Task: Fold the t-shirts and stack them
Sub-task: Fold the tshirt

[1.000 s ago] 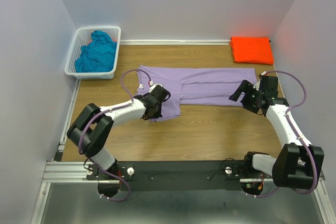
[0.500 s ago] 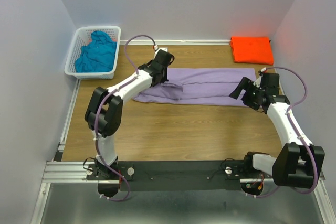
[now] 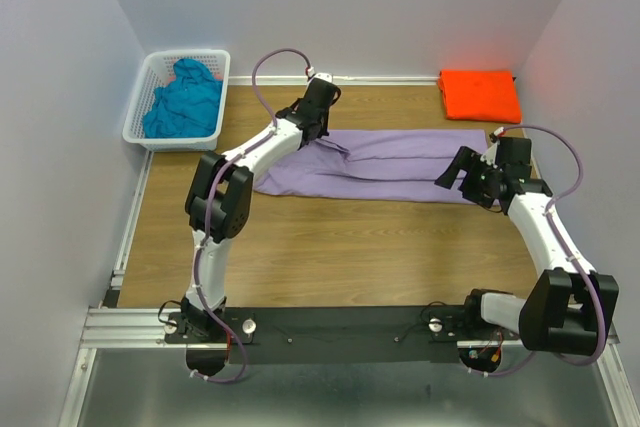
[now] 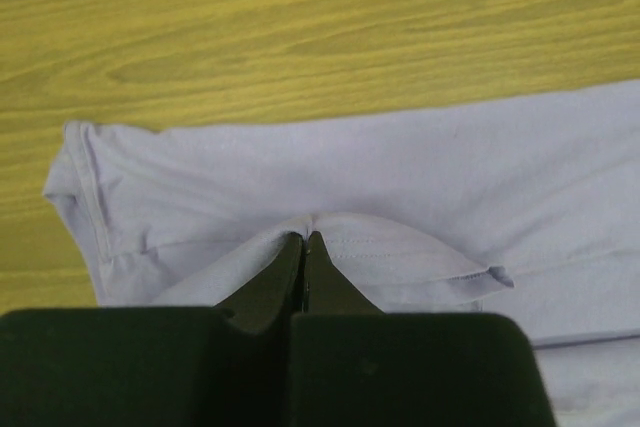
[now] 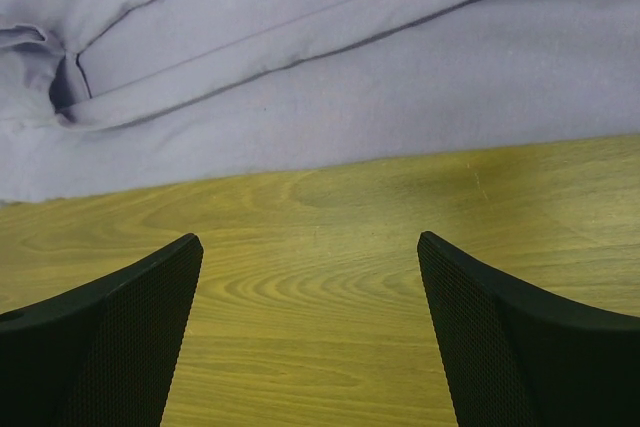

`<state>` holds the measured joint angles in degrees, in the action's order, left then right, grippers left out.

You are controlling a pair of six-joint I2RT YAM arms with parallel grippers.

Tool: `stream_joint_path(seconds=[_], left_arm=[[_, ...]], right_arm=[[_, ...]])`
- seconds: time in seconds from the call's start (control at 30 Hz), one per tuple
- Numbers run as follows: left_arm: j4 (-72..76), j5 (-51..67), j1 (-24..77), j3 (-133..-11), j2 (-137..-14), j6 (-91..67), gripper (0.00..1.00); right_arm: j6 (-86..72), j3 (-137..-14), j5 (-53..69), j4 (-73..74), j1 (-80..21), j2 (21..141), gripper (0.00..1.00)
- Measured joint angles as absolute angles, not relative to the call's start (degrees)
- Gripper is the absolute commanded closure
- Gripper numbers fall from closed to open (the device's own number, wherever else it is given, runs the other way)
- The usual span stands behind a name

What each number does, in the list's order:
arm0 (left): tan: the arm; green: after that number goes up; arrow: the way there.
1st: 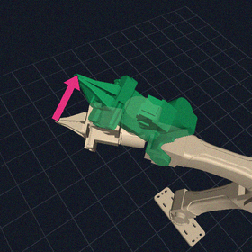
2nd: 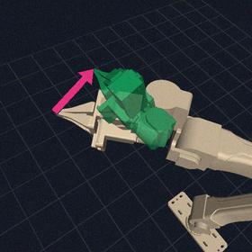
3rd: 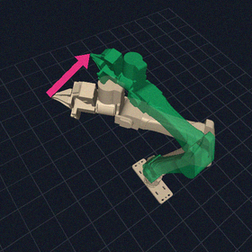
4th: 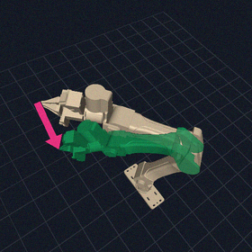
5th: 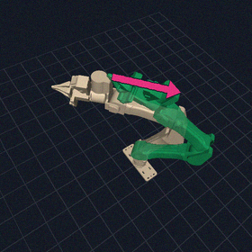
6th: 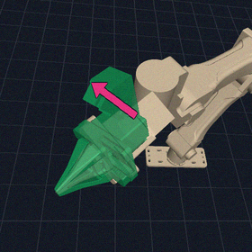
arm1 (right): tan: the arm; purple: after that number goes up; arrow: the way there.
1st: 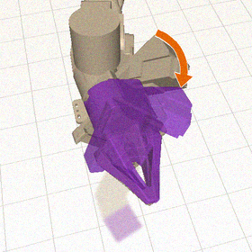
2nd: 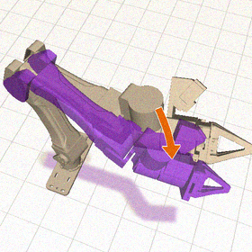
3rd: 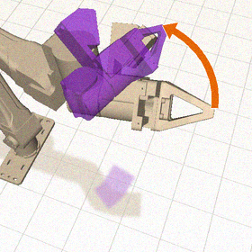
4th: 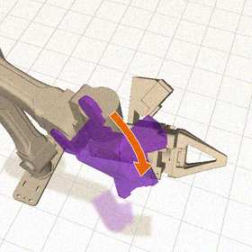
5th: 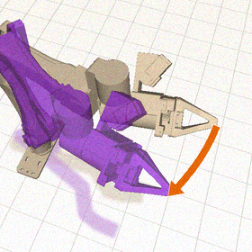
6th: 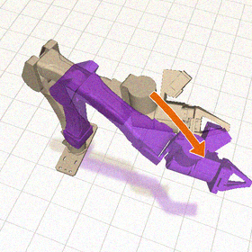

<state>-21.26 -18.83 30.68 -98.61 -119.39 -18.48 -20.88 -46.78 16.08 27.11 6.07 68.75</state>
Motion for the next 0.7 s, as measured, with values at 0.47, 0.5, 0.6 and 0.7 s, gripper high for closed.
stream_joint_path(seconds=[0.47, 0.5, 0.6, 0.7], left_arm=[[-15.1, -18.3, 29.6, -100.1, -123.7, -15.6, 0.77], [-15.0, -18.2, 29.4, -100.1, -124.2, -15.7, 0.68], [-15.4, -18.0, 29.2, -100.1, -125.0, -15.6, 0.33], [-15.3, -18.0, 28.6, -99.8, -124.6, -16.8, 0.3]], right_arm=[[-20.4, -47.4, 16.4, 27.2, 6.0, 71.1, 0.05], [-20.3, -47.7, 16.4, 27.3, 6.0, 71.5, 0.05], [-20.2, -49.0, 16.4, 27.4, 5.7, 72.5, 0.05], [-20.0, -50.5, 16.4, 27.4, 4.8, 73.8, 0.05]])
